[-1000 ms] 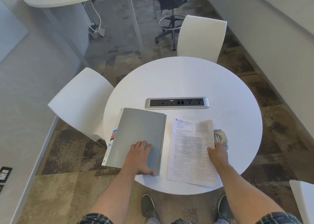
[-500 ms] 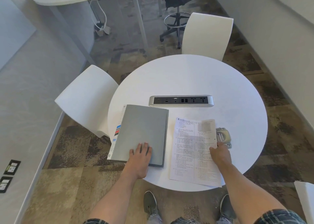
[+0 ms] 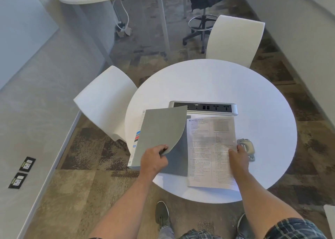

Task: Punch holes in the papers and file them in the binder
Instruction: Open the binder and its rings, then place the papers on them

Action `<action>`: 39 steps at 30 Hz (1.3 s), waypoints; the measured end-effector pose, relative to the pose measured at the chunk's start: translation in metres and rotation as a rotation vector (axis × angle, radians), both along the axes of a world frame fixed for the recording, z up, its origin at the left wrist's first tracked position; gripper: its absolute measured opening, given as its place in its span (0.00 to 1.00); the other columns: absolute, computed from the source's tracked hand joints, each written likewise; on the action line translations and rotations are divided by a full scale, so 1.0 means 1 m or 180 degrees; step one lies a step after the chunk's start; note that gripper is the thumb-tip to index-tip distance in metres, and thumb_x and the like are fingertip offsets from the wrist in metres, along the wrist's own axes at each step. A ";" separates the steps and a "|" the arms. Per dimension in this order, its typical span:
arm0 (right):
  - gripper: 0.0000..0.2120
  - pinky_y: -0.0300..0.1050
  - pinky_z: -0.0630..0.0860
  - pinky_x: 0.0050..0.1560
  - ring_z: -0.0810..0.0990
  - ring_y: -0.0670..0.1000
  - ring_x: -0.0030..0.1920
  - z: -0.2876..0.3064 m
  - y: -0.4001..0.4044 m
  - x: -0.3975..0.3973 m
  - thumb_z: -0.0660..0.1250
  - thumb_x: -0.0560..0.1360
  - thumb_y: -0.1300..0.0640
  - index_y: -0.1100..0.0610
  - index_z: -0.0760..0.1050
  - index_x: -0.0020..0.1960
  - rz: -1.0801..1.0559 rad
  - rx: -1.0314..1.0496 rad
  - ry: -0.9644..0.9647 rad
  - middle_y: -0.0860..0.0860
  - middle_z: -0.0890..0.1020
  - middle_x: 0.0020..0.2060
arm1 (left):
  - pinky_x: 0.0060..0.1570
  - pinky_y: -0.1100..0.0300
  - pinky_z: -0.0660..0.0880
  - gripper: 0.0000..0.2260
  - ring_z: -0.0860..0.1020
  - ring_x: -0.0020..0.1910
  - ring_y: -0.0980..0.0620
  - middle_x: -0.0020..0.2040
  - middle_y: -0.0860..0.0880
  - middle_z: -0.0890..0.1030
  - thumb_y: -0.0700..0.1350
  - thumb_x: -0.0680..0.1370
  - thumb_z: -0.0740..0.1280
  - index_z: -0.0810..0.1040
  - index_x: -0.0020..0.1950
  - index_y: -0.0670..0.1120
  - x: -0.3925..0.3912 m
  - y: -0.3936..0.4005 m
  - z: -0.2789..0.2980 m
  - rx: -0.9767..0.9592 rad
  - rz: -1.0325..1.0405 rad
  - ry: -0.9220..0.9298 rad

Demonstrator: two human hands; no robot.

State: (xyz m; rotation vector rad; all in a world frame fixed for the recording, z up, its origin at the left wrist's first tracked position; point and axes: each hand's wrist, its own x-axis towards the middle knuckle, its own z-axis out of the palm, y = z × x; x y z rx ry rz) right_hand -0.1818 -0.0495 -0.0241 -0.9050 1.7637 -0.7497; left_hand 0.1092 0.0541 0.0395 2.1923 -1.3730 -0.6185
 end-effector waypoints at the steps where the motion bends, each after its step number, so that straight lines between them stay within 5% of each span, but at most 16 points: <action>1: 0.08 0.50 0.75 0.46 0.80 0.56 0.43 0.004 -0.001 0.001 0.59 0.76 0.61 0.55 0.76 0.50 -0.0155 -0.0049 0.0026 0.53 0.82 0.42 | 0.49 0.60 0.82 0.23 0.85 0.48 0.54 0.49 0.55 0.88 0.38 0.67 0.63 0.86 0.58 0.50 0.003 0.000 0.003 -0.0053 0.0136 0.0219; 3: 0.06 0.48 0.71 0.42 0.76 0.54 0.38 0.013 -0.003 0.001 0.60 0.75 0.62 0.58 0.75 0.47 -0.0478 -0.0231 0.0027 0.52 0.79 0.38 | 0.34 0.67 0.76 0.17 0.79 0.33 0.63 0.34 0.60 0.83 0.37 0.68 0.62 0.87 0.47 0.49 0.009 0.001 0.009 -0.0237 0.0310 0.0606; 5: 0.04 0.47 0.70 0.39 0.74 0.53 0.36 0.015 -0.007 -0.002 0.61 0.73 0.62 0.58 0.74 0.44 -0.0663 -0.0392 -0.0053 0.52 0.78 0.37 | 0.26 0.66 0.64 0.12 0.68 0.23 0.58 0.24 0.58 0.72 0.35 0.68 0.61 0.81 0.34 0.48 0.013 0.001 0.017 -0.0373 0.0443 0.0889; 8: 0.05 0.46 0.65 0.35 0.70 0.54 0.35 0.015 -0.013 -0.006 0.63 0.69 0.63 0.57 0.70 0.35 -0.0805 -0.0562 -0.0344 0.51 0.74 0.33 | 0.26 0.65 0.56 0.18 0.59 0.24 0.56 0.22 0.57 0.64 0.31 0.69 0.61 0.70 0.24 0.50 0.017 -0.003 0.025 -0.0420 0.0542 0.1115; 13: 0.10 0.43 0.62 0.34 0.69 0.52 0.31 0.015 -0.023 -0.016 0.65 0.67 0.65 0.54 0.70 0.29 -0.1033 -0.0486 -0.0979 0.47 0.72 0.25 | 0.32 0.61 0.54 0.05 0.57 0.29 0.50 0.27 0.48 0.62 0.37 0.62 0.59 0.65 0.26 0.41 0.019 -0.007 0.031 -0.0291 0.0289 0.1484; 17: 0.03 0.40 0.75 0.44 0.80 0.59 0.43 0.023 -0.024 -0.008 0.69 0.72 0.60 0.56 0.77 0.39 -0.0510 -0.0279 -0.0547 0.52 0.79 0.40 | 0.31 0.62 0.52 0.16 0.55 0.25 0.56 0.23 0.58 0.59 0.33 0.61 0.60 0.62 0.20 0.52 0.010 -0.008 0.042 -0.0253 0.0131 0.1752; 19: 0.05 0.37 0.75 0.38 0.78 0.58 0.40 0.023 -0.019 0.000 0.67 0.77 0.64 0.60 0.75 0.42 -0.0256 -0.0203 -0.0342 0.54 0.78 0.39 | 0.30 0.64 0.53 0.16 0.54 0.25 0.56 0.23 0.57 0.59 0.32 0.59 0.59 0.61 0.21 0.52 0.008 -0.008 0.044 -0.0212 0.0215 0.2016; 23: 0.04 0.53 0.76 0.50 0.82 0.61 0.48 0.002 -0.013 0.009 0.66 0.77 0.63 0.63 0.78 0.49 0.0191 0.0076 0.0059 0.60 0.84 0.47 | 0.32 0.60 0.51 0.12 0.55 0.29 0.51 0.28 0.51 0.60 0.34 0.58 0.60 0.61 0.27 0.49 0.012 -0.003 0.046 -0.0124 0.0574 0.2525; 26: 0.07 0.50 0.77 0.47 0.82 0.60 0.48 -0.003 -0.011 0.014 0.63 0.78 0.62 0.62 0.78 0.52 0.0412 0.0229 0.0291 0.58 0.84 0.49 | 0.29 0.63 0.54 0.11 0.61 0.25 0.54 0.27 0.52 0.65 0.34 0.56 0.63 0.65 0.24 0.48 0.024 0.001 0.044 -0.0126 0.0795 0.2780; 30: 0.09 0.48 0.73 0.46 0.79 0.59 0.48 -0.004 -0.009 0.017 0.62 0.79 0.58 0.61 0.77 0.55 0.0647 0.0326 0.0677 0.57 0.82 0.50 | 0.31 0.60 0.64 0.19 0.65 0.34 0.48 0.36 0.48 0.68 0.39 0.49 0.69 0.68 0.37 0.44 0.054 0.012 0.032 -0.0289 0.1301 0.3271; 33: 0.14 0.53 0.80 0.51 0.81 0.59 0.49 -0.012 -0.008 0.016 0.62 0.77 0.54 0.58 0.76 0.60 0.0803 0.0520 0.0905 0.55 0.83 0.51 | 0.27 0.61 0.72 0.17 0.76 0.35 0.48 0.38 0.50 0.80 0.36 0.57 0.66 0.77 0.44 0.44 0.072 0.027 0.035 -0.0393 0.1681 0.3626; 36: 0.16 0.52 0.78 0.49 0.81 0.61 0.48 -0.016 -0.004 0.014 0.63 0.77 0.56 0.59 0.73 0.63 0.0867 0.0749 0.1182 0.56 0.82 0.49 | 0.21 0.60 0.77 0.16 0.79 0.39 0.43 0.43 0.47 0.81 0.36 0.64 0.63 0.79 0.51 0.44 0.084 0.044 0.029 -0.0467 0.2036 0.3986; 39: 0.18 0.52 0.75 0.49 0.81 0.63 0.54 -0.015 0.001 0.014 0.63 0.80 0.56 0.61 0.69 0.67 0.0849 0.0838 0.1383 0.58 0.82 0.55 | 0.25 0.55 0.82 0.12 0.83 0.39 0.43 0.45 0.46 0.83 0.35 0.75 0.59 0.78 0.53 0.45 0.090 0.060 0.014 -0.0567 0.2387 0.4089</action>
